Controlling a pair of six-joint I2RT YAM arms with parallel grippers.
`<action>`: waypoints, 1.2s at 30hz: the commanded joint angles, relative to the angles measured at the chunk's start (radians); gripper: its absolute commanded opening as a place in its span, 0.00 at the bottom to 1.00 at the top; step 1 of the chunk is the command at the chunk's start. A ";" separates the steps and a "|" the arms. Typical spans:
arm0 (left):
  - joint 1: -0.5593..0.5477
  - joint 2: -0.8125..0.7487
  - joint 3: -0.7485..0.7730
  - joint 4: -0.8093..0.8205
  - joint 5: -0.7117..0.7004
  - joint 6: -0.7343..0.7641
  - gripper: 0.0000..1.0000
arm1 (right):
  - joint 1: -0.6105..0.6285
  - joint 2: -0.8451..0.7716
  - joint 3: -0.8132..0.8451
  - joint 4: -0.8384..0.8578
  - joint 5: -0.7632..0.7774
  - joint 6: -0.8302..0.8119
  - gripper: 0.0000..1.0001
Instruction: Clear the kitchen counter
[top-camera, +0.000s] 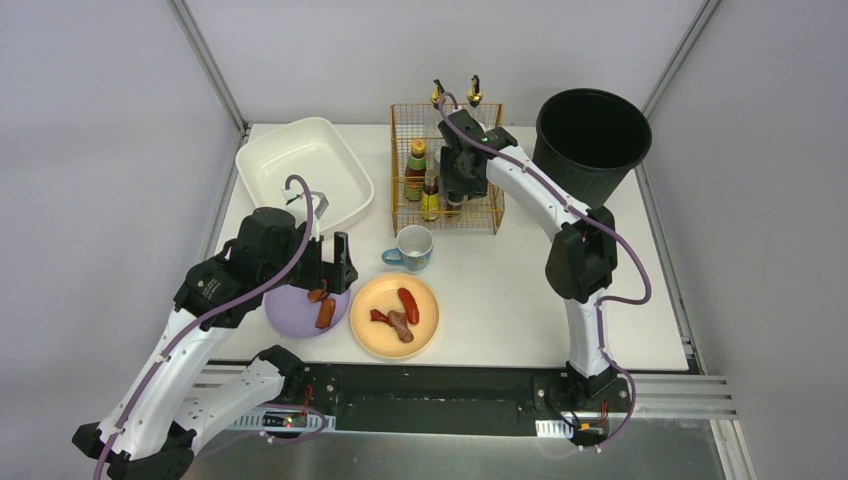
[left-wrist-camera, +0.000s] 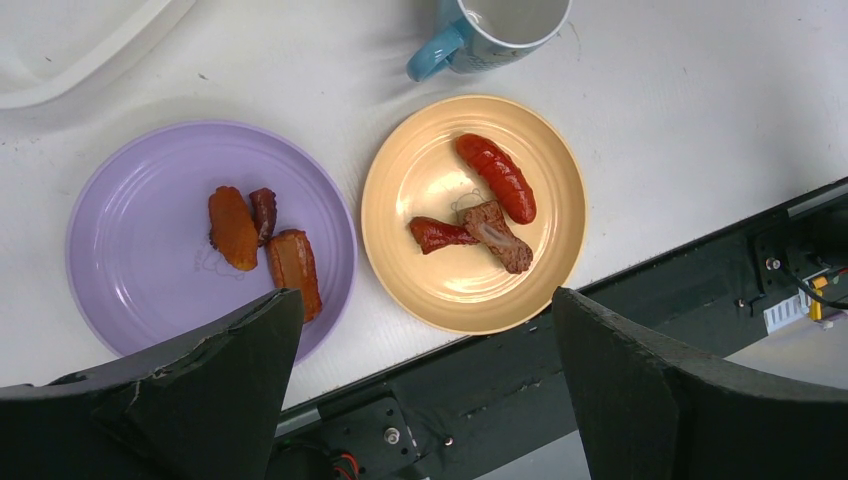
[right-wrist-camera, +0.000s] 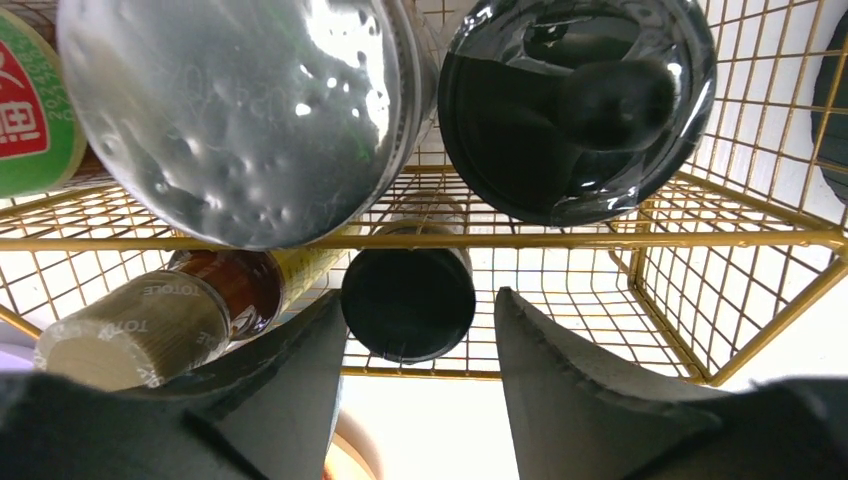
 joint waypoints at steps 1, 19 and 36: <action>-0.001 -0.008 0.004 0.006 -0.003 -0.008 1.00 | -0.004 -0.052 0.050 -0.034 0.026 0.007 0.60; -0.001 -0.018 0.028 -0.017 -0.042 -0.024 0.99 | 0.016 -0.361 -0.151 0.019 0.024 -0.017 0.73; -0.002 -0.073 -0.025 -0.025 -0.042 -0.111 1.00 | 0.152 -0.811 -0.760 0.230 -0.090 0.187 0.76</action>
